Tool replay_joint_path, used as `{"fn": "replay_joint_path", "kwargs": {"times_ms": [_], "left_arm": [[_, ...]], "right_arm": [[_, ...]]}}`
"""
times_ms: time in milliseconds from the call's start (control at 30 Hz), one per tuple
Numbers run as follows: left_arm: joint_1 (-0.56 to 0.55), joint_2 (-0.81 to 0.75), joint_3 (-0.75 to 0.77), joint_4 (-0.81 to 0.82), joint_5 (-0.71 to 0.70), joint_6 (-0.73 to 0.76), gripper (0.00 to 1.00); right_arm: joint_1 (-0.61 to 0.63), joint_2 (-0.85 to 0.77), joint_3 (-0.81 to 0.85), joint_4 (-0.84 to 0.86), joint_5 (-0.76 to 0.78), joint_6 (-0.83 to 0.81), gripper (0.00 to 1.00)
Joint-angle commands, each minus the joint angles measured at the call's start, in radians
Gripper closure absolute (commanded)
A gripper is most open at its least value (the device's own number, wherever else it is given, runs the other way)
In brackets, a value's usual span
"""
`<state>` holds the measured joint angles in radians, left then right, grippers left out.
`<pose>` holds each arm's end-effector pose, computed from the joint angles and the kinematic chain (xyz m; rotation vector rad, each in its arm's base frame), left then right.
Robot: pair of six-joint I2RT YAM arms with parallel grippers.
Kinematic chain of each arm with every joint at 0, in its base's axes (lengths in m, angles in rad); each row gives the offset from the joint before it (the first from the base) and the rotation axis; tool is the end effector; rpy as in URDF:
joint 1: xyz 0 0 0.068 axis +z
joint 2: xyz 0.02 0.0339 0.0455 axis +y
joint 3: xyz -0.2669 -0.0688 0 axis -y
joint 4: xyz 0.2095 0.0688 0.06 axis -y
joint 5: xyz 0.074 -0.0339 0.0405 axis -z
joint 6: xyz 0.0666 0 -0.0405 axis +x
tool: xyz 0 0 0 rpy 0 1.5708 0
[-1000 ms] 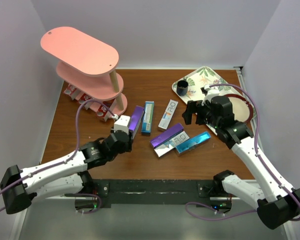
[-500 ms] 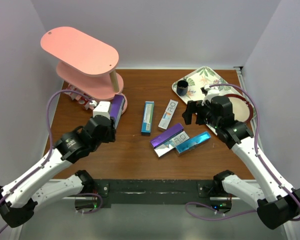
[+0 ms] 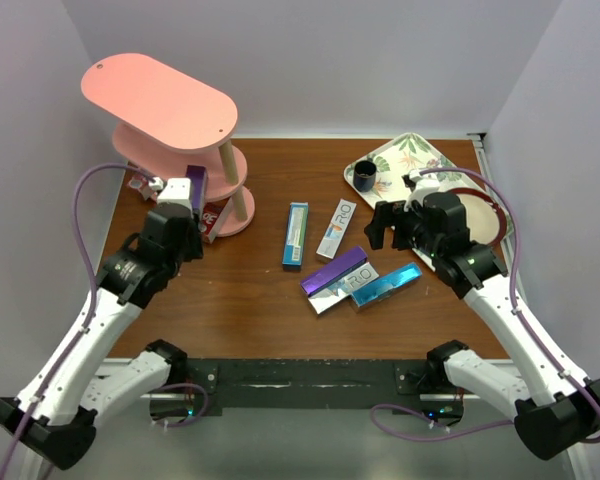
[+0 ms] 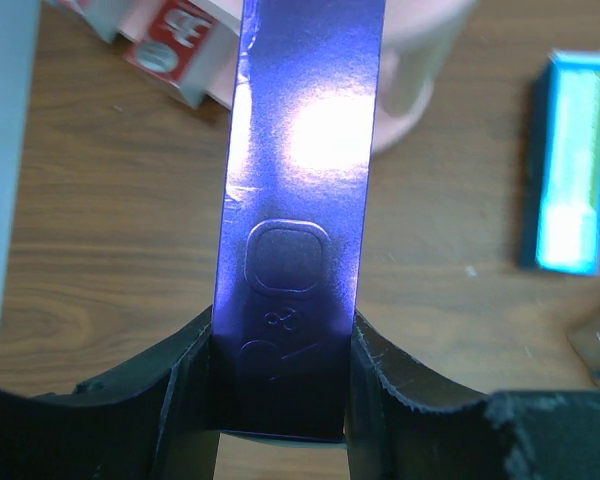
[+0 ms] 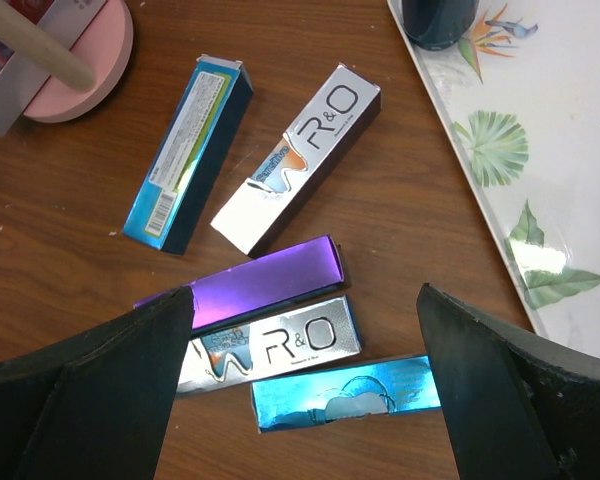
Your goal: Place and organize the toothpastes onto the shelf
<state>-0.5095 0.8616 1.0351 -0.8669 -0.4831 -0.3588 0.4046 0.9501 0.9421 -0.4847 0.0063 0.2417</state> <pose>0.1412 -0.0434 0.3263 -0.0863 2.1713 0.0564 0.1827 0.0778 0.3224 -0.1659 2.0801 0.3901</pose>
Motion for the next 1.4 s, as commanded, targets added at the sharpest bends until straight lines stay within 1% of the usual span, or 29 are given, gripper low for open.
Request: {"fn": "replay_joint_path", "kwargs": {"times_ms": [0, 33, 67, 100, 167, 200, 233, 267, 300, 333, 367, 400, 433, 467, 500, 533, 567, 667, 767, 800, 933, 1000, 1100, 1133, 1200, 1233, 1300, 1333, 1367], "left_arm": [[0.227, 0.037, 0.017, 0.242, 0.179, 0.224, 0.77], [0.332, 0.049, 0.023, 0.256, 0.231, 0.272, 0.77], [0.385, 0.063, 0.029, 0.270, 0.333, 0.291, 0.77], [0.425, 0.088, 0.037, 0.301, 0.359, 0.303, 0.77], [0.450, 0.118, 0.049, 0.354, 0.376, 0.334, 0.76], [0.469, 0.166, 0.059, 0.367, 0.386, 0.342, 0.76], [0.509, 0.192, 0.072, 0.373, 0.409, 0.349, 0.76], [0.547, 0.217, 0.100, 0.396, 0.463, 0.354, 0.76], [0.592, 0.253, 0.105, 0.426, 0.478, 0.354, 0.76], [0.612, 0.263, 0.099, 0.471, 0.517, 0.354, 0.76], [0.635, 0.266, 0.062, 0.587, 0.569, 0.351, 0.76], [0.660, 0.278, 0.046, 0.639, 0.604, 0.350, 0.76], [0.710, 0.290, 0.037, 0.681, 0.638, 0.336, 0.76], [0.736, 0.306, 0.045, 0.727, 0.711, 0.331, 0.76], [0.776, 0.347, 0.060, 0.732, 0.736, 0.328, 0.75], [0.787, 0.365, 0.075, 0.738, 0.767, 0.339, 0.75], [0.793, 0.382, 0.100, 0.750, 0.768, 0.354, 0.74], [0.795, 0.439, 0.150, 0.764, 0.791, 0.463, 0.73], [0.801, 0.519, 0.236, 0.705, 0.814, 0.530, 0.72], [0.801, 0.533, 0.244, 0.706, 0.816, 0.555, 0.72], [0.806, 0.585, 0.278, 0.718, 0.750, 0.642, 0.71], [0.807, 0.620, 0.305, 0.720, 0.750, 0.670, 0.70], [0.812, 0.652, 0.324, 0.744, 0.770, 0.695, 0.67], [0.813, 0.657, 0.307, 0.781, 0.791, 0.708, 0.65], [0.828, 0.668, 0.299, 0.799, 0.814, 0.747, 0.63], [0.838, 0.686, 0.307, 0.801, 0.860, 0.748, 0.62], [0.890, 0.705, 0.309, 0.804, 0.943, 0.732, 0.61], [0.910, 0.715, 0.296, 0.833, 1.047, 0.719, 0.60], [0.946, 0.729, 0.287, 0.851, 1.093, 0.707, 0.59]], "right_arm": [[-0.004, -0.019, -0.002, 0.028, -0.034, -0.012, 0.01], [-0.004, -0.016, 0.001, 0.025, -0.037, -0.012, 0.01], [-0.006, -0.013, 0.003, 0.023, -0.045, -0.013, 0.01], [-0.004, -0.013, 0.004, 0.026, -0.049, -0.012, 0.02], [-0.004, -0.013, 0.001, 0.032, -0.057, -0.010, 0.02], [-0.004, -0.013, 0.000, 0.037, -0.066, -0.009, 0.01], [-0.004, -0.013, 0.003, 0.037, -0.072, -0.007, 0.01], [-0.004, -0.013, 0.003, 0.037, -0.080, -0.008, 0.01], [-0.004, -0.014, 0.003, 0.035, -0.098, -0.004, 0.01], [-0.004, -0.017, 0.003, 0.038, -0.107, -0.004, 0.01], [-0.004, -0.019, 0.000, 0.041, -0.112, -0.001, 0.01], [-0.004, -0.020, 0.000, 0.049, -0.118, 0.002, 0.01], [-0.004, -0.025, 0.000, 0.052, -0.129, 0.002, 0.02], [-0.004, -0.027, -0.002, 0.057, -0.134, 0.005, 0.01], [-0.004, -0.030, -0.003, 0.060, -0.135, 0.007, 0.01], [-0.004, -0.034, -0.006, 0.063, -0.138, 0.008, 0.01], [-0.004, -0.042, -0.009, 0.066, -0.141, 0.008, 0.01], [-0.004, -0.059, -0.014, 0.064, -0.157, 0.014, 0.02], [-0.006, -0.074, -0.012, 0.064, -0.172, 0.016, 0.01], [-0.006, -0.077, -0.008, 0.057, -0.169, 0.015, 0.02], [-0.006, -0.083, -0.008, 0.055, -0.173, 0.015, 0.02], [-0.004, -0.079, -0.009, 0.057, -0.175, 0.015, 0.02], [-0.004, -0.068, -0.009, 0.057, -0.174, 0.016, 0.01], [-0.004, -0.067, -0.011, 0.057, -0.172, 0.015, 0.01], [-0.006, -0.068, -0.011, 0.055, -0.163, 0.015, 0.01], [-0.004, -0.071, -0.011, 0.055, -0.158, 0.013, 0.02], [-0.004, -0.074, -0.012, 0.049, -0.152, 0.011, 0.01], [-0.004, -0.077, -0.012, 0.047, -0.149, 0.011, 0.01], [-0.004, -0.076, -0.014, 0.047, -0.147, 0.010, 0.02]]}}
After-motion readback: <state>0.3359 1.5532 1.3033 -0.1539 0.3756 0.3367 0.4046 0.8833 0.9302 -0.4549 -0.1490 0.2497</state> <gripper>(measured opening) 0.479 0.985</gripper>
